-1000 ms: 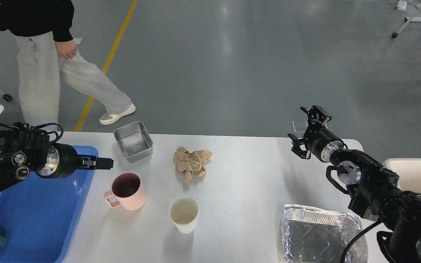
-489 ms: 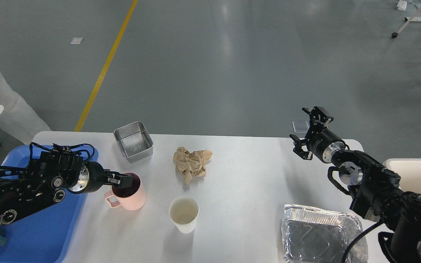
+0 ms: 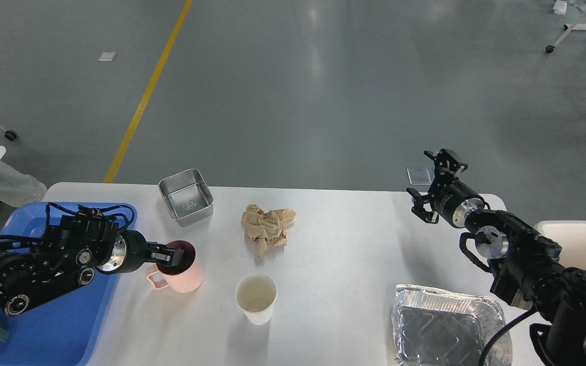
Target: Tidy desktop
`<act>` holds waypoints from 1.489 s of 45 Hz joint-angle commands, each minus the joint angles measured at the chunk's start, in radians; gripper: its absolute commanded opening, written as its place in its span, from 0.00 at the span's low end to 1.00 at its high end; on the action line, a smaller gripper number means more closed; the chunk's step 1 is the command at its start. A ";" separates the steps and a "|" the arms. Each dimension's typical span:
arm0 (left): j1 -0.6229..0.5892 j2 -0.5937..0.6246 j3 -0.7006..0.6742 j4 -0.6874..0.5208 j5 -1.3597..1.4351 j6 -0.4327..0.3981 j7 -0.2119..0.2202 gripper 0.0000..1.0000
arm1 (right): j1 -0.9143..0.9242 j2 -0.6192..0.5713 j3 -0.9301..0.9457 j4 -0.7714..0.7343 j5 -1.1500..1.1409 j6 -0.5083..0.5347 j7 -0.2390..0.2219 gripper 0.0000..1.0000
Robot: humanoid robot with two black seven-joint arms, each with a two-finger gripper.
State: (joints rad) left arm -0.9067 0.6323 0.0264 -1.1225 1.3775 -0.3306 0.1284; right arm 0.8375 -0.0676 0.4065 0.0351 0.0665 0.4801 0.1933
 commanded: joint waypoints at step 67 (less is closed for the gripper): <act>-0.110 0.763 -0.635 -0.209 -0.247 -0.611 -0.118 0.00 | 0.014 0.009 0.000 0.002 0.001 0.000 0.002 1.00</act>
State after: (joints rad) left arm -1.0175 1.3309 -0.5618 -1.3287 1.1637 -0.9202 0.0094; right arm 0.8488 -0.0609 0.4065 0.0369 0.0667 0.4801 0.1939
